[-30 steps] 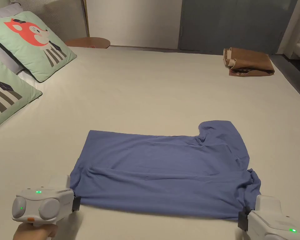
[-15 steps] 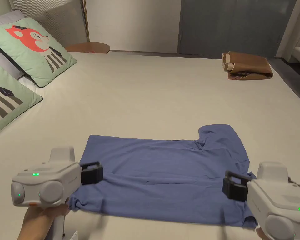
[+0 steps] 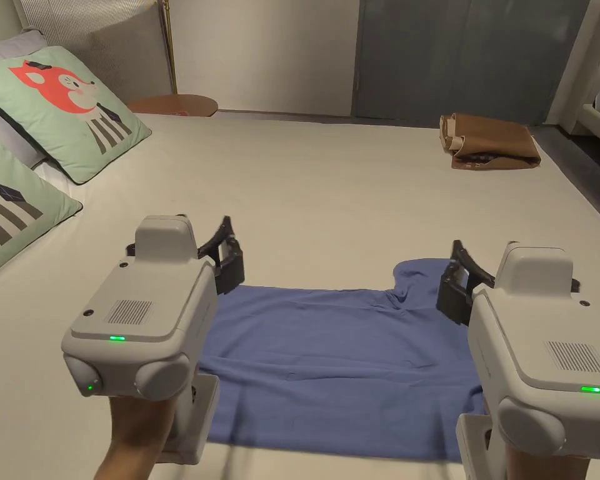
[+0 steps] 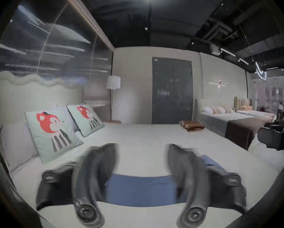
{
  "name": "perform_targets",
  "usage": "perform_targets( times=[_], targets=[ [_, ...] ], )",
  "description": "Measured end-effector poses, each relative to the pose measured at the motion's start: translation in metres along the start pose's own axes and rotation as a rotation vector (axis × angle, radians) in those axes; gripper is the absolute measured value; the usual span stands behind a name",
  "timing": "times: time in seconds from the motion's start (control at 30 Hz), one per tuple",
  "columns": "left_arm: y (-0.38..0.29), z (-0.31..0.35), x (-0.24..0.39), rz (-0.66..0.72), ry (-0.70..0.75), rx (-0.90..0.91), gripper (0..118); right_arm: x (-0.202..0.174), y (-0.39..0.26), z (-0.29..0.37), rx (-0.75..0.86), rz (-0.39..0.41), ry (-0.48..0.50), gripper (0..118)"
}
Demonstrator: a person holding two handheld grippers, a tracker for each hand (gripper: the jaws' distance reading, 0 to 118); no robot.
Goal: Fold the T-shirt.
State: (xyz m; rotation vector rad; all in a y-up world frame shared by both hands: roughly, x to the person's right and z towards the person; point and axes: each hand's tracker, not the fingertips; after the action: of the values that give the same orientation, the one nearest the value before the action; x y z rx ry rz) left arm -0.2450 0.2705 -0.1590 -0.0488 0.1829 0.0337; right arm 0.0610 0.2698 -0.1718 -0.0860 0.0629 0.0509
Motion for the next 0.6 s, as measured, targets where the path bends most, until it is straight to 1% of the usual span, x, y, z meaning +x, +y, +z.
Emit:
perform_targets(
  times=[0.03, 0.07, 0.13, 0.2, 0.33, 0.4, 0.47, 0.6],
  targets=[
    [-0.001, -0.003, 0.001, 0.001, -0.006, -0.004, 10, -0.002, 0.000, 0.001, 0.006, 0.003, 0.004, 27],
    [-0.003, -0.008, 0.002, 0.007, -0.009, 0.000, 0, -0.003, -0.001, -0.002, 0.010, 0.007, 0.005, 2],
    [-0.007, -0.015, 0.002, 0.029, -0.022, 0.004, 0, -0.007, -0.004, -0.006, 0.040, 0.037, -0.013, 0],
    [-0.009, -0.023, 0.005, 0.019, -0.011, -0.011, 0, -0.006, -0.006, -0.013, 0.035, 0.047, -0.015, 0],
    [-0.013, -0.040, 0.005, 0.008, -0.002, -0.031, 0, -0.006, -0.006, -0.027, 0.021, 0.036, -0.008, 0],
    [-0.016, -0.055, 0.002, -0.023, 0.011, -0.068, 0, -0.008, -0.007, -0.035, 0.018, 0.042, -0.006, 0],
    [-0.021, -0.080, -0.004, -0.042, 0.031, -0.149, 0, -0.007, -0.007, -0.048, 0.009, 0.039, 0.005, 0],
    [-0.035, -0.137, -0.020, -0.069, 0.027, -0.326, 0, -0.007, -0.012, -0.077, -0.009, 0.039, 0.015, 0]
  ],
)
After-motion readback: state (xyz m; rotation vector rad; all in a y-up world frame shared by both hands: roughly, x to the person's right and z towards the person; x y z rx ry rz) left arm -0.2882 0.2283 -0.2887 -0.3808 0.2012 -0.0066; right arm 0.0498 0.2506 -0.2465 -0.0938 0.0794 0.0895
